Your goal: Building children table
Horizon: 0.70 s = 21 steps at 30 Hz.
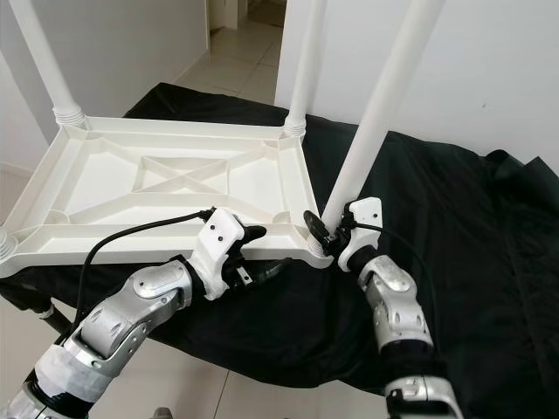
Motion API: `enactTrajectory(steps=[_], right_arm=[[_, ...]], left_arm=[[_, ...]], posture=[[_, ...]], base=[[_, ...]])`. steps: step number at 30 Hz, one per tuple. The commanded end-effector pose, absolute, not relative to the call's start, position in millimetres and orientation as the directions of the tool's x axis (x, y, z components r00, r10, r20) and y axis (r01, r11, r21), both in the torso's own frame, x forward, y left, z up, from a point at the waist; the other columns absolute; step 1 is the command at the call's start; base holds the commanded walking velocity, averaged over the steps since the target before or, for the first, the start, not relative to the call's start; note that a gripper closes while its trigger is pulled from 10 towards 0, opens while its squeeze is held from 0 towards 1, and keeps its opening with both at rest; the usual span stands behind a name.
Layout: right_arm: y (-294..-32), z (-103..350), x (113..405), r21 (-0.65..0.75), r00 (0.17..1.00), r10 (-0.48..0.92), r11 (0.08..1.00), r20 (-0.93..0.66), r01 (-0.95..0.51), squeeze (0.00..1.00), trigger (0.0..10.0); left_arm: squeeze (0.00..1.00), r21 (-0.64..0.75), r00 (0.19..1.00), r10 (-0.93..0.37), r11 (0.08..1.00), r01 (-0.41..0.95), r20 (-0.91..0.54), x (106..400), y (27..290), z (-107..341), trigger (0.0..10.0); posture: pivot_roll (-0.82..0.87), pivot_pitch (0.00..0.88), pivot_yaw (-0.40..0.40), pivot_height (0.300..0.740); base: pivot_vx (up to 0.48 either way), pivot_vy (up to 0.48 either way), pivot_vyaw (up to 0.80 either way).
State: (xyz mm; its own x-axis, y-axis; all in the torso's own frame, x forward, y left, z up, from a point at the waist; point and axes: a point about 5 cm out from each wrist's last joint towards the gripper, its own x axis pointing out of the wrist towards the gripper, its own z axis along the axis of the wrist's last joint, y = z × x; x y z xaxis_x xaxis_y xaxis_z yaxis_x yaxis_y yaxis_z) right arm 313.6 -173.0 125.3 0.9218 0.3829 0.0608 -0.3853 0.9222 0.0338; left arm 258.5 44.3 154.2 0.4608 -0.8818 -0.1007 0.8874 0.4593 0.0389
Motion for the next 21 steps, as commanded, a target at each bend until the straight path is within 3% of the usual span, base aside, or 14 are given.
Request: enactTrajectory(steps=[1,8,11,18,21], right_arm=[[-176,122,311,0.056,0.941,0.335,0.94,0.041,-0.337,0.0,10.0],[-173,120,305,0.078,0.982,0.191,0.978,0.008,-0.191,0.0,10.0],[-162,107,291,0.111,0.999,-0.014,0.994,-0.05,0.02,0.0,10.0],[-151,107,286,0.166,0.988,-0.138,0.975,-0.073,0.148,0.0,10.0],[-142,111,287,0.18,0.99,-0.13,0.974,-0.06,0.139,0.0,10.0]], left_arm=[[0.0,0.008,0.378,-0.918,0.38,0.925,-0.122,257,44,152,10.0],[0.0,-0.004,0.406,-0.905,0.41,0.912,-0.131,261,50,152,10.0],[0.0,0.009,0.422,-0.894,0.426,0.905,-0.147,265,51,151,10.0],[0.0,0.007,0.426,-0.893,0.429,0.903,-0.146,266,51,152,10.0],[0.0,0.008,0.426,-0.893,0.429,0.903,-0.148,266,51,152,10.0]], posture=[[0.02,0.0,-0.09,0.74],[0.0,0.0,-0.082,0.74],[-0.01,0.0,-0.076,0.74],[-0.02,0.0,-0.072,0.74],[-0.02,0.0,-0.072,0.74]], base=[[0.0,0.0,0.0],[0.0,0.0,0.0],[0.0,0.0,0.0],[0.0,0.0,0.0],[0.0,0.0,0.0]])
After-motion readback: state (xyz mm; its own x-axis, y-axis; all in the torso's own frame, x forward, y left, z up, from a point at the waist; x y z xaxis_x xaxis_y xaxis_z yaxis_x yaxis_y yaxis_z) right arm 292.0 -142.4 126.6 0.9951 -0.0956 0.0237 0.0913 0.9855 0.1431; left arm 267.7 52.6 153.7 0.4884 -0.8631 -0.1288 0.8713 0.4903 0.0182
